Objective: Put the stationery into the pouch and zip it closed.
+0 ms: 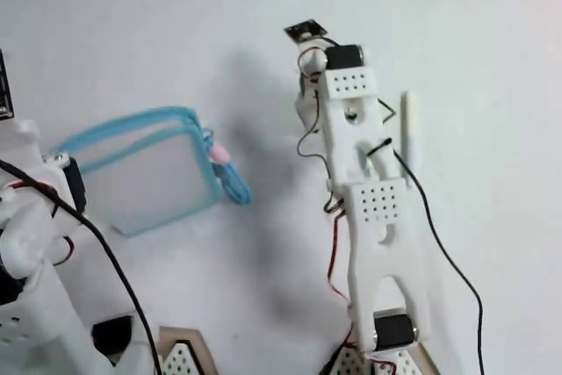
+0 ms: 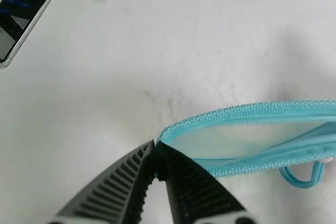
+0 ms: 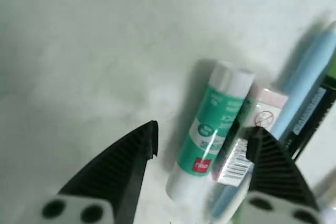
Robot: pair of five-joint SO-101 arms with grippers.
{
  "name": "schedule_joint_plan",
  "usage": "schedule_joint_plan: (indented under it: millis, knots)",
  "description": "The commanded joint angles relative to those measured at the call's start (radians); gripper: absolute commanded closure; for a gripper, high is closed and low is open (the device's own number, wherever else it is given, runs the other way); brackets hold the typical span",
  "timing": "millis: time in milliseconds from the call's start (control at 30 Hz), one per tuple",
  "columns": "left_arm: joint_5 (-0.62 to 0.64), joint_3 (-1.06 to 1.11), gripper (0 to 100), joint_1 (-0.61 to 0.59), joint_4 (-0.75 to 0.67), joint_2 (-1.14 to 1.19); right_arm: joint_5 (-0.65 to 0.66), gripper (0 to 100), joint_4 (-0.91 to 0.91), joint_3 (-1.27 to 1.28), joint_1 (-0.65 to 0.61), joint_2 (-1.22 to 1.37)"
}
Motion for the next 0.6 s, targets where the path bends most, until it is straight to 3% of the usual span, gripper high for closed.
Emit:
schedule_joint_plan:
  millis: [0,233,567]
  knots:
    - [-0.008,0.032,98,0.001,0.005,0.074,0.000,75.5,-0.010,-0.017,0.005,0.025]
    - [-0.008,0.032,98,0.001,0.005,0.074,0.006,98.5,0.001,-0.017,-0.042,0.024]
    - [-0.008,0.032,98,-0.004,0.008,0.074,0.023,94.6,0.038,-0.005,-0.147,0.035]
